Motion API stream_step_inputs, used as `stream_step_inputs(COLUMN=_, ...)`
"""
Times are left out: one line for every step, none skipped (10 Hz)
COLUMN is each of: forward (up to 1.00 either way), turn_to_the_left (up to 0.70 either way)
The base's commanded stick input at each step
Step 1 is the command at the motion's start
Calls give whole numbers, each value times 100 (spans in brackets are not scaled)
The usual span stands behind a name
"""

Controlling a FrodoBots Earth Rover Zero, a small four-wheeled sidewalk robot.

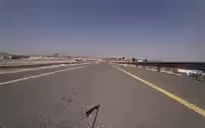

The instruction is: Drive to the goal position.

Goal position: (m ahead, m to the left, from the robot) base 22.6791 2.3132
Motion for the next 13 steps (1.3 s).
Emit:
stream_step_inputs(forward=70, turn_to_the_left=-1)
stream_step_inputs(forward=70, turn_to_the_left=-1)
stream_step_inputs(forward=70, turn_to_the_left=-1)
stream_step_inputs(forward=70, turn_to_the_left=-1)
stream_step_inputs(forward=70, turn_to_the_left=-1)
stream_step_inputs(forward=70, turn_to_the_left=-1)
stream_step_inputs(forward=70, turn_to_the_left=-1)
stream_step_inputs(forward=70, turn_to_the_left=-1)
stream_step_inputs(forward=70, turn_to_the_left=-1)
stream_step_inputs(forward=70, turn_to_the_left=-1)
stream_step_inputs(forward=70, turn_to_the_left=-1)
stream_step_inputs(forward=70, turn_to_the_left=-1)
stream_step_inputs(forward=70, turn_to_the_left=-1)
